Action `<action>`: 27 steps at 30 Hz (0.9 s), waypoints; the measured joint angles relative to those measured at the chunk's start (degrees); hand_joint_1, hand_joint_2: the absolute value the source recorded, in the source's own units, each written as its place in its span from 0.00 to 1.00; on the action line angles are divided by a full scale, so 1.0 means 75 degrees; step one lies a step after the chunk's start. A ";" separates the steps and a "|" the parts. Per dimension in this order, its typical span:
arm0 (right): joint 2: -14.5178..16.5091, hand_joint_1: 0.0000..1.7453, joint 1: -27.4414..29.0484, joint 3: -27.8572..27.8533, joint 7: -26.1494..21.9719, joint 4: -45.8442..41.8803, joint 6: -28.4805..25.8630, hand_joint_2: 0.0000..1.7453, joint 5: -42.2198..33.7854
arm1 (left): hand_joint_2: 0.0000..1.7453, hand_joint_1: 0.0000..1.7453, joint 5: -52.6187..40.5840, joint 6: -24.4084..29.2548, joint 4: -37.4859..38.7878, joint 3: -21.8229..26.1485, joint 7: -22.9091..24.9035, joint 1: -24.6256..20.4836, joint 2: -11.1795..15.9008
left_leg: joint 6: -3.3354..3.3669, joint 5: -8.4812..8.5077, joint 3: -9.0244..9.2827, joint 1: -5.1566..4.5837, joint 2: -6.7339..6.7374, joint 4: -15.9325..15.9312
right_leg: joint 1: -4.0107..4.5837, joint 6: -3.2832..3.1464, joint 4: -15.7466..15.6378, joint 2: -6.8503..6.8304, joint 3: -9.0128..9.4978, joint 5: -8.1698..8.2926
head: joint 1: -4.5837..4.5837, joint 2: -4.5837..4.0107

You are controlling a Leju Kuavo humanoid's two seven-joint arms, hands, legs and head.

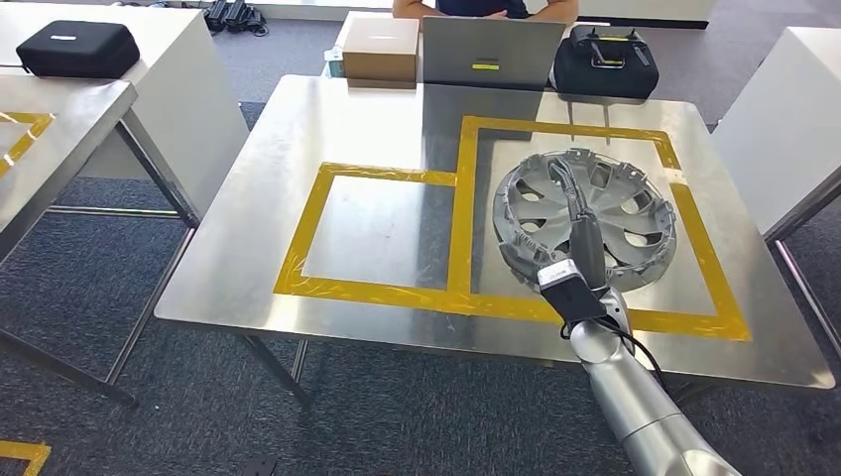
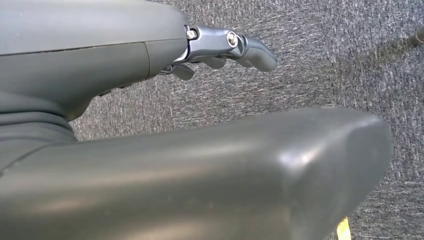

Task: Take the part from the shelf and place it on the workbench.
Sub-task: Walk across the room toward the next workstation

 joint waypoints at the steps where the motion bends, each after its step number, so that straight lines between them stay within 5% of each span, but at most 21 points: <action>1: -0.0067 0.00 0.0097 0.0069 0.0000 -0.0191 -0.0001 0.75 -0.0044 | 0.00 0.00 0.0012 0.0003 0.0001 0.0000 0.0008 0.0009 0.0000 | 0.0000 0.0000 0.0000 -0.0004 0.0000 0.0000 | -0.0008 0.0001 -0.0001 -0.0001 0.0001 0.0001 | 0.0000 0.0000; 4: -0.0216 0.00 0.0386 0.0202 0.0000 -0.0681 0.0051 0.00 -0.0201 | 0.00 0.00 0.0071 0.0006 0.0003 0.0004 0.0021 0.0034 0.0000 | 0.0001 0.0000 -0.0001 -0.0015 -0.0001 0.0000 | -0.0028 0.0003 -0.0003 -0.0003 0.0002 0.0002 | 0.0000 0.0000; 11: -0.0367 0.00 0.1032 0.0305 0.0001 -0.1434 -0.0048 0.00 -0.0265 | 0.00 0.00 0.0369 0.0041 0.0007 0.0108 0.0108 0.0104 0.0001 | 0.0040 0.0000 -0.0005 -0.0058 -0.0004 0.0020 | -0.0071 0.0043 -0.0003 -0.0003 0.0003 0.0023 | -0.0001 0.0000; 16: -0.0430 0.00 0.1318 0.0331 0.0001 -0.1741 -0.0165 0.00 -0.0324 | 0.00 0.00 0.0496 0.0023 0.0008 0.0179 0.0127 0.0139 -0.0004 | 0.0166 0.0110 -0.0015 -0.0053 0.0009 -0.0053 | -0.0090 0.0147 -0.0003 0.0002 -0.0009 0.0041 | 0.0000 0.0000; 18: -0.0477 0.00 0.1396 0.0347 0.0001 -0.1880 -0.0155 0.00 -0.0442 | 0.00 0.00 0.0520 -0.0013 0.0007 0.0223 0.0111 0.0137 -0.0014 | 0.0248 0.0230 -0.0032 -0.0002 0.0046 -0.0171 | -0.0080 0.0180 0.0378 0.0001 -0.0157 -0.0319 | 0.0028 0.0000; 20: -0.0519 0.00 0.1502 0.0359 0.0001 -0.1996 -0.0107 0.00 -0.0581 | 0.00 0.00 0.0531 -0.0042 0.0007 0.0260 0.0097 0.0141 -0.0016 | 0.0272 0.0316 -0.0116 0.0006 0.0070 -0.0199 | -0.0101 0.0210 0.1307 -0.0005 -0.0489 -0.0959 | 0.0066 0.0000; 22: -0.0555 0.00 0.1646 0.0367 0.0002 -0.2091 -0.0074 0.00 -0.0665 | 0.00 0.00 0.0535 -0.0067 0.0009 0.0272 0.0088 0.0150 -0.0014 | 0.0245 0.0396 -0.0234 0.0012 0.0077 -0.0189 | -0.0125 0.0244 0.2000 -0.0007 -0.0660 -0.1286 | 0.0079 0.0000; 24: -0.0574 0.00 0.1752 0.0376 0.0003 -0.2184 -0.0056 0.00 -0.0718 | 0.00 0.00 0.0532 -0.0095 0.0009 0.0274 0.0077 0.0155 -0.0018 | 0.0184 0.0478 -0.0362 0.0042 0.0077 -0.0157 | -0.0155 0.0272 0.1592 -0.0012 -0.0278 -0.1060 | 0.0084 0.0000; 27: -0.0588 0.00 0.1839 0.0383 0.0004 -0.2332 -0.0039 0.00 -0.0721 | 0.00 0.00 0.0519 -0.0144 0.0009 0.0274 0.0072 0.0143 0.0001 | 0.0028 0.0590 -0.0502 0.0073 0.0060 -0.0064 | -0.0169 0.0267 0.0201 0.0004 0.0642 -0.0654 | 0.0092 0.0000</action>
